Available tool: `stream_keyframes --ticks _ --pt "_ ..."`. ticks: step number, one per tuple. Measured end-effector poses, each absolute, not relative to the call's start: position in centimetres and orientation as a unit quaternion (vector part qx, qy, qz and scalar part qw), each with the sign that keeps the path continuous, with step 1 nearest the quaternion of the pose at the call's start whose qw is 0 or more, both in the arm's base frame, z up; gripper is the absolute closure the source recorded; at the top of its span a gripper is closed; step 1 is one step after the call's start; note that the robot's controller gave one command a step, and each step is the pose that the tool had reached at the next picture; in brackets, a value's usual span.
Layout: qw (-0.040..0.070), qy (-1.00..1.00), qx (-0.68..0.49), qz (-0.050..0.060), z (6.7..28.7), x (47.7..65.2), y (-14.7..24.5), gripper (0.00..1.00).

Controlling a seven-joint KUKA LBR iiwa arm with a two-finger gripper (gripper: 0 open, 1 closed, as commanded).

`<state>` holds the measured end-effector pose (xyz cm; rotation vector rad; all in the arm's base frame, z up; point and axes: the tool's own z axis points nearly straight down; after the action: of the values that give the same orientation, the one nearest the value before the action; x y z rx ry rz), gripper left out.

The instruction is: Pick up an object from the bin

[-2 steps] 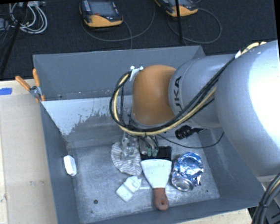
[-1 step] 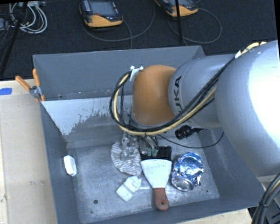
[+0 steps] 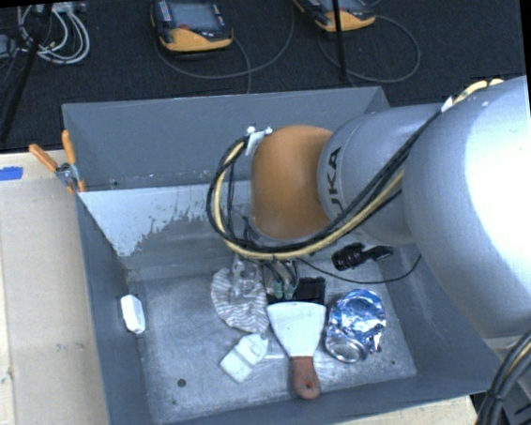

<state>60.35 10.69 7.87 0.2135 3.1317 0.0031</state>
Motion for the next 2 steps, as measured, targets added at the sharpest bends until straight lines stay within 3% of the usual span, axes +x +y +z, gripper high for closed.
stream_keyframes --ticks 1,2 --pt "0.005 0.994 0.112 0.008 8.0 60.2 8.9 1.0" --pt "0.007 0.993 0.122 0.008 8.0 60.4 7.5 1.0"
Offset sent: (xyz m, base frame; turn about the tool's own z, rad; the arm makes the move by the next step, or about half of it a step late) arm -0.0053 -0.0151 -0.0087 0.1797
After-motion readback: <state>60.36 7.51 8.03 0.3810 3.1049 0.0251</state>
